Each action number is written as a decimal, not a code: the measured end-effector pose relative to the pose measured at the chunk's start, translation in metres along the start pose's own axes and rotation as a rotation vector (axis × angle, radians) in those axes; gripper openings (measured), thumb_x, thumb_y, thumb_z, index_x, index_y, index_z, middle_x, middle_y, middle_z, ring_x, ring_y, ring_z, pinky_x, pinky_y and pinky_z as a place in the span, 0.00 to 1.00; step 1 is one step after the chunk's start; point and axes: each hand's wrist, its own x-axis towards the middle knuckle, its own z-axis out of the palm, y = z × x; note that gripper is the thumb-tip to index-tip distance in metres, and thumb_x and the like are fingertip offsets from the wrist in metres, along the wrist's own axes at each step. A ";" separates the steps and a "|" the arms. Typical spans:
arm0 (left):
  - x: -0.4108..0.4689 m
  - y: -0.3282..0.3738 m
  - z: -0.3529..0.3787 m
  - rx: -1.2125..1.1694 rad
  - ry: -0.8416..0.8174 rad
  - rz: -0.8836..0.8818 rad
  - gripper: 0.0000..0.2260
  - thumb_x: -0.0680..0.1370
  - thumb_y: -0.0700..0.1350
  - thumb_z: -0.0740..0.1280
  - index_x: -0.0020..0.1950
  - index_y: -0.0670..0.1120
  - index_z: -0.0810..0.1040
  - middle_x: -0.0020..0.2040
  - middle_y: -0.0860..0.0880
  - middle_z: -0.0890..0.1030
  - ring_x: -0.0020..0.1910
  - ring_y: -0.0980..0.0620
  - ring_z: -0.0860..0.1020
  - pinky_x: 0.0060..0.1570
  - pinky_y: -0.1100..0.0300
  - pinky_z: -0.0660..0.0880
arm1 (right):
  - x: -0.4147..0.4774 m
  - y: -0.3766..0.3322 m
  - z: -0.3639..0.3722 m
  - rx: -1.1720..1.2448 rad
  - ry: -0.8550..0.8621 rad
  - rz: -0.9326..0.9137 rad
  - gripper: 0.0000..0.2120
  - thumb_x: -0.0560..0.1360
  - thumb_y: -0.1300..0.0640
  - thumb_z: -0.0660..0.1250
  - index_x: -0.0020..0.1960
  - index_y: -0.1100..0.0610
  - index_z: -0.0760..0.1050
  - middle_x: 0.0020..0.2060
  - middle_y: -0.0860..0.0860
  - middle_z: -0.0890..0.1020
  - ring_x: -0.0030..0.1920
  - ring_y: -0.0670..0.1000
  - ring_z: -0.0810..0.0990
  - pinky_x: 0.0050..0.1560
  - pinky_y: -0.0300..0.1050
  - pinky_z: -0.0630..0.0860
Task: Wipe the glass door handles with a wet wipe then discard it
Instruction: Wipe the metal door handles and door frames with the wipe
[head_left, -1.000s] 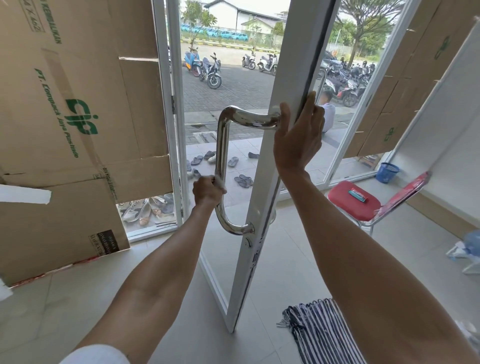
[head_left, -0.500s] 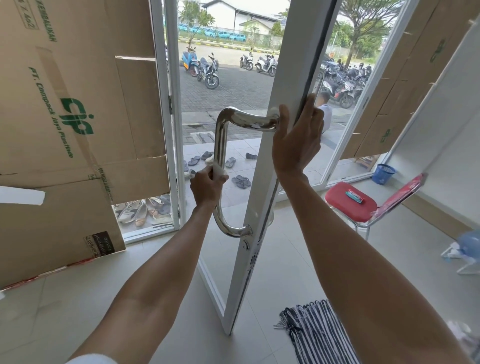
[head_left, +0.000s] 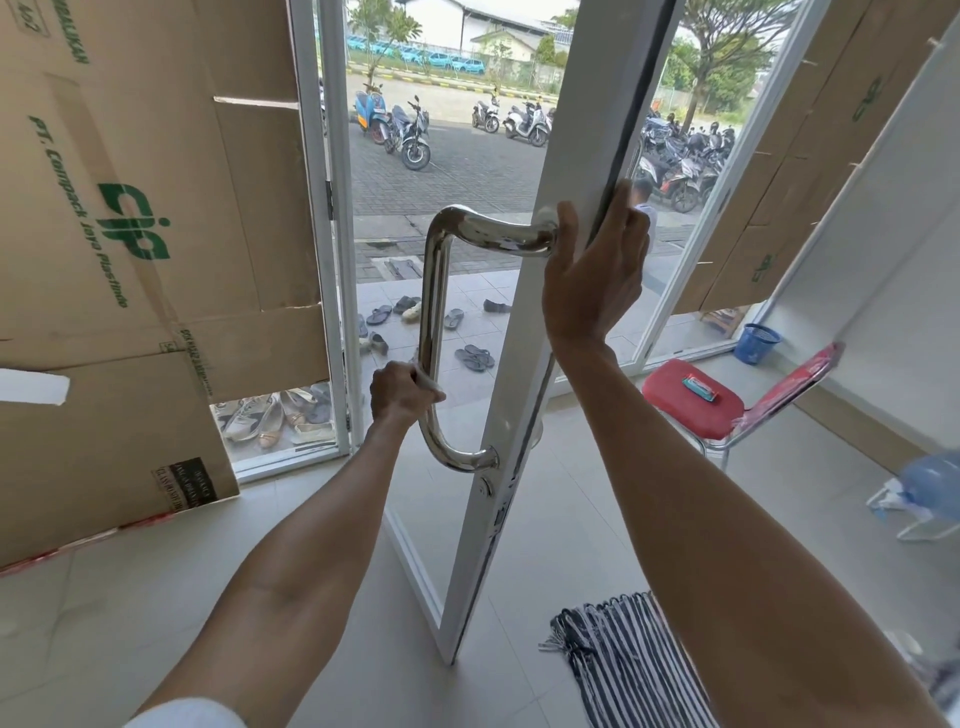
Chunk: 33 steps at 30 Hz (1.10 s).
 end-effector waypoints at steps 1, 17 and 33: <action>0.000 0.004 -0.003 0.008 0.026 0.055 0.05 0.67 0.44 0.80 0.39 0.45 0.86 0.38 0.49 0.85 0.40 0.53 0.82 0.38 0.64 0.72 | 0.000 0.000 0.001 0.002 0.005 0.003 0.26 0.78 0.45 0.63 0.68 0.61 0.72 0.53 0.56 0.79 0.54 0.55 0.78 0.45 0.47 0.78; -0.002 -0.031 0.018 -0.108 -0.033 -0.014 0.06 0.70 0.42 0.77 0.42 0.45 0.81 0.41 0.47 0.83 0.48 0.45 0.82 0.40 0.62 0.69 | 0.002 0.003 0.002 0.032 0.021 0.011 0.25 0.78 0.46 0.64 0.67 0.62 0.72 0.53 0.57 0.80 0.54 0.56 0.79 0.45 0.48 0.79; -0.034 -0.033 0.048 -0.158 -0.024 -0.458 0.21 0.64 0.45 0.81 0.50 0.39 0.78 0.49 0.42 0.84 0.46 0.45 0.84 0.47 0.53 0.83 | -0.003 -0.001 0.003 0.039 0.010 0.028 0.26 0.78 0.46 0.63 0.69 0.62 0.71 0.53 0.57 0.79 0.55 0.56 0.78 0.44 0.47 0.77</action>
